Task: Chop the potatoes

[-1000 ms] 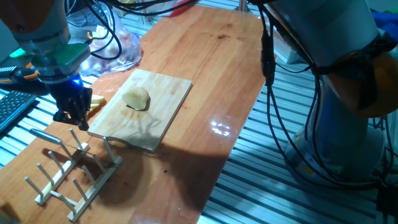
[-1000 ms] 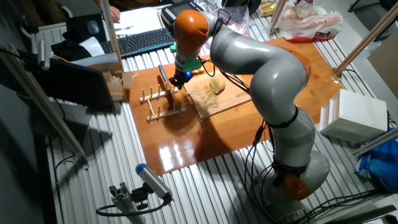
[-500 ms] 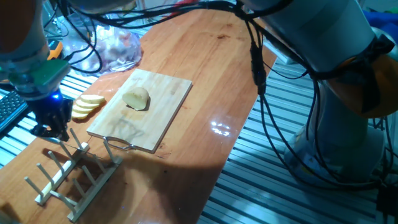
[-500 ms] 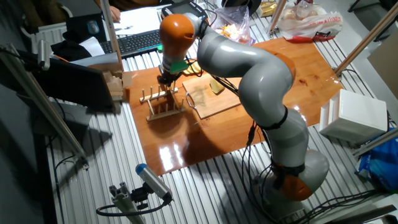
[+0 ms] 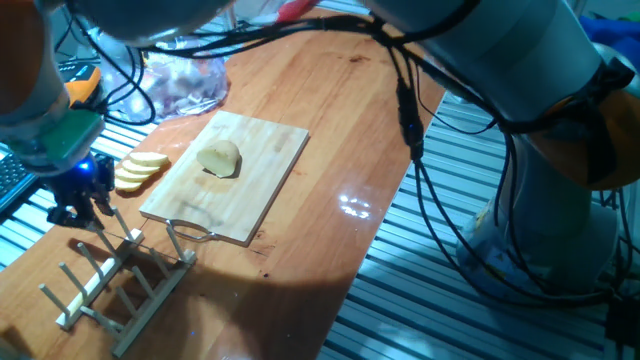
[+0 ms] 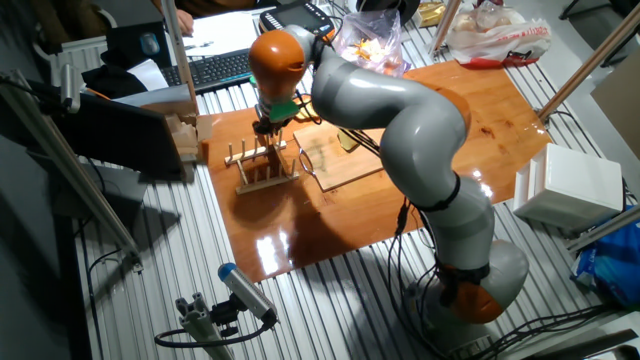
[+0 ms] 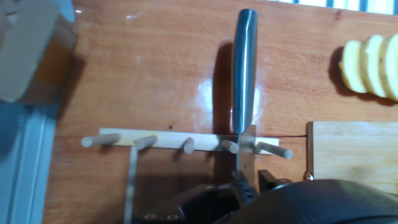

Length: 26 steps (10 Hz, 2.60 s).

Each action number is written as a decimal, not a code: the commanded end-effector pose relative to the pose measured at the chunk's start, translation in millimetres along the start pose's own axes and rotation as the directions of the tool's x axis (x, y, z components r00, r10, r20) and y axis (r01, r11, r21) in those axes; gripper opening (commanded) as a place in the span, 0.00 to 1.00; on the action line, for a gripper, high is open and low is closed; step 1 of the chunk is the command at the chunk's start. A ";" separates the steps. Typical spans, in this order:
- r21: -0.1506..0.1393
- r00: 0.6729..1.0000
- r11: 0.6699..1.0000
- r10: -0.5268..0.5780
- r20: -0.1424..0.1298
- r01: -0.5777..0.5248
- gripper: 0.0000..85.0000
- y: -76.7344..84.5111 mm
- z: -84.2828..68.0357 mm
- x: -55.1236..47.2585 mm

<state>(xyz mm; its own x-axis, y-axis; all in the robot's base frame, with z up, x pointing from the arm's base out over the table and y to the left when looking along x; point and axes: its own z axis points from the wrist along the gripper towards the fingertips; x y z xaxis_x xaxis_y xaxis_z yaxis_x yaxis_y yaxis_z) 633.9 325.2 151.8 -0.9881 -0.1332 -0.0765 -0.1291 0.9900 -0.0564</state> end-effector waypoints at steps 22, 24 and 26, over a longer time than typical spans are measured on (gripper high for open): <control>0.121 0.999 0.992 -0.039 0.024 0.036 0.20 -10.9 61.2 16.5; 0.120 0.999 0.992 -0.040 0.021 0.037 0.20 -11.8 60.3 16.2; 0.119 0.999 0.992 -0.040 0.021 0.037 0.20 -12.4 59.9 16.2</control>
<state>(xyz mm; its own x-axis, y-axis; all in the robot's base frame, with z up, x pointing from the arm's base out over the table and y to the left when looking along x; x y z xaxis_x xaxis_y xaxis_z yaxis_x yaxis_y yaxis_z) 624.5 308.0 91.7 -0.9801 -0.1738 -0.0955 -0.1550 0.9718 -0.1779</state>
